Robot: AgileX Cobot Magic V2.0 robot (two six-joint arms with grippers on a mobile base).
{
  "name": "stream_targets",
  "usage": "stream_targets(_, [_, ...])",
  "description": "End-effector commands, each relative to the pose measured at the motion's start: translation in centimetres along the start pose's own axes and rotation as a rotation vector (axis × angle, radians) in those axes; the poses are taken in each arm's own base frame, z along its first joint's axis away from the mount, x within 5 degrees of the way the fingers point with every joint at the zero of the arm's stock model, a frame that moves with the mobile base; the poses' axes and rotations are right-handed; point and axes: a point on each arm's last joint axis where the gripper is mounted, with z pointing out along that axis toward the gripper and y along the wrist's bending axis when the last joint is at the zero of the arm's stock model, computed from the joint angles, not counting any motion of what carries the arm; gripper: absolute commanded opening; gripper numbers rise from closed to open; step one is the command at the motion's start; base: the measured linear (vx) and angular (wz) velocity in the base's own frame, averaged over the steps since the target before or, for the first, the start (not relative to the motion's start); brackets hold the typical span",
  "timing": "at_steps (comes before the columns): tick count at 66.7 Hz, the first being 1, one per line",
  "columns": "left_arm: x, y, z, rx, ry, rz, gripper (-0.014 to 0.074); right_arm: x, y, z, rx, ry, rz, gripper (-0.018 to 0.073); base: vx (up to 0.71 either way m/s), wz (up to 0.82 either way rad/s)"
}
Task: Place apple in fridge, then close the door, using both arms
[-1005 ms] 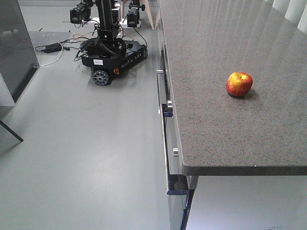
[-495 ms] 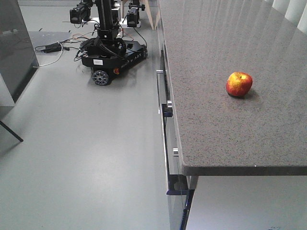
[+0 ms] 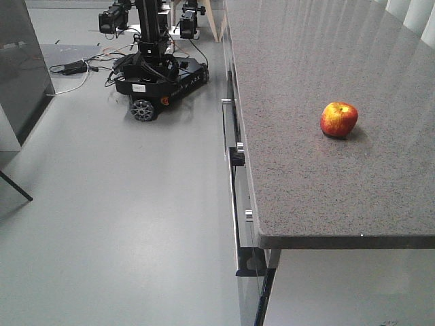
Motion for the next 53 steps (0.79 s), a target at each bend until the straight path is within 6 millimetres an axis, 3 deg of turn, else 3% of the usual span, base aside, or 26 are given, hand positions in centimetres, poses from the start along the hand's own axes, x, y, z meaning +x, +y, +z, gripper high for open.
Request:
stream_targets(1, [0.2, -0.2, 0.0, 0.014, -0.057, -0.011, -0.0006, -2.2, 0.5, 0.7, -0.011, -0.072, -0.052, 0.0706, 0.0, 0.0])
stream_targets(13, [0.2, -0.2, 0.0, 0.014, -0.057, -0.011, -0.0006, -6.6, 1.5, 3.3, -0.003, -0.008, -0.152, 0.0697, 0.0, 0.0])
stream_targets(29, [0.2, -0.2, 0.0, 0.014, -0.057, -0.011, -0.0006, -11.6, 2.6, 10.8, 0.006, 0.081, -0.195, 0.0683, 0.0, 0.0])
stream_targets(48, [0.2, -0.2, 0.0, 0.014, -0.057, -0.011, -0.0006, -12.8, 2.5, 22.1, 0.052, 0.291, -0.184, 0.067, 0.0, 0.0])
stream_targets(53, [0.2, -0.2, 0.0, 0.014, -0.057, -0.011, -0.0006, -13.0, 1.5, 24.7, 0.104, 0.304, -0.16, 0.0668, 0.0, 0.0])
